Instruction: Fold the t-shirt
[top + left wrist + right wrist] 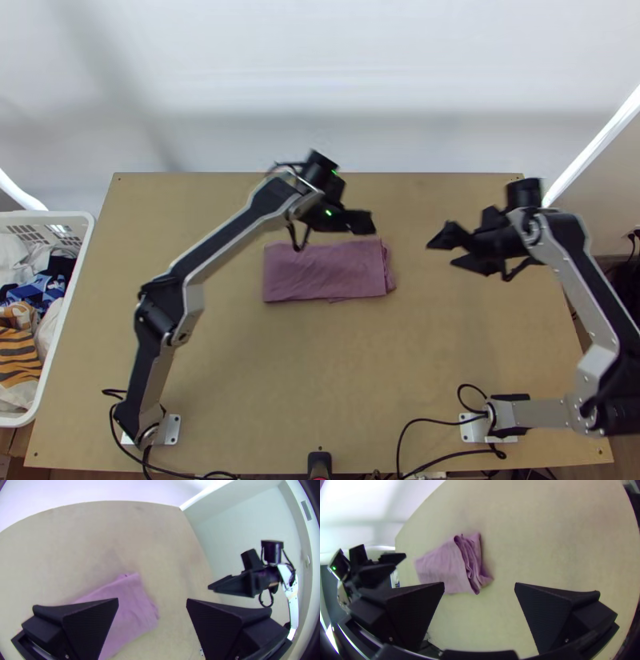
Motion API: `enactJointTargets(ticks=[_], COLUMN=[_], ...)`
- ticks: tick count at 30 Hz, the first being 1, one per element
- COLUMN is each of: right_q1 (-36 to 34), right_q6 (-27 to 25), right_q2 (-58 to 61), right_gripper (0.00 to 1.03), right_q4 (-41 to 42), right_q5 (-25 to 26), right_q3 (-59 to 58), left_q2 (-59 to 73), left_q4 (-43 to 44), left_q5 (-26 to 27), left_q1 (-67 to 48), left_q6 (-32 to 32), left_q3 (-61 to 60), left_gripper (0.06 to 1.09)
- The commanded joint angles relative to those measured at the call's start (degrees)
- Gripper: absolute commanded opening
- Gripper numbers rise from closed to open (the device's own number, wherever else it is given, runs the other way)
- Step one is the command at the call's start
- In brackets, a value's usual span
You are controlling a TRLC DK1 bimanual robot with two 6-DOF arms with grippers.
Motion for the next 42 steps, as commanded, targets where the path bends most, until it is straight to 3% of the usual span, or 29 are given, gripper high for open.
enactJointTargets(ticks=[1, 7, 19, 29, 31, 34, 36, 37, 42], right_q1=[2.2, 5.9, 9.6, 15.2, 15.7, 14.4, 12.1, 10.6, 3.3], right_q6=[-3.3, -4.9, -7.9, -7.2, -6.6, -5.8, -5.1, -4.0, -1.6], right_q2=[3.8, 10.6, 24.1, 31.7, 32.5, 32.8, 32.1, 31.7, 30.9], right_gripper=[0.99, 0.99, 0.99, 0.98, 0.87, 0.56, 0.26, 0.06, 0.03], right_q4=[2.4, 5.5, 9.9, 11.5, 11.5, 13.0, 15.3, 17.3, 19.5], right_q5=[-1.6, -5.7, -7.5, -8.0, -8.0, -7.9, -7.9, -7.8, -7.4], right_q3=[-1.5, -0.3, 4.4, 10.4, 11.7, 12.4, 12.2, 11.9, 14.0], left_q2=[-7.7, -14.5, -22.4, -25.4, -25.9, -26.5, -26.9, -27.1, -28.0], left_q4=[-1.2, -4.4, -10.0, -12.7, -12.8, -13.2, -13.4, -13.4, -13.4], left_q5=[-0.1, -0.8, -1.0, -2.1, -2.3, -2.3, -2.3, -2.3, -2.3], left_q1=[4.6, 11.1, 21.0, 23.5, 23.7, 24.2, 24.6, 24.8, 25.4], left_q6=[-0.3, 0.9, 2.5, 2.6, 2.6, 2.7, 2.7, 2.7, 2.9], left_q3=[-0.6, -0.7, -0.8, -1.4, -1.8, -2.0, -2.1, -2.3, -3.8], left_gripper=[1.05, 1.05, 1.05, 1.05, 1.05, 1.05, 1.05, 1.05, 1.05])
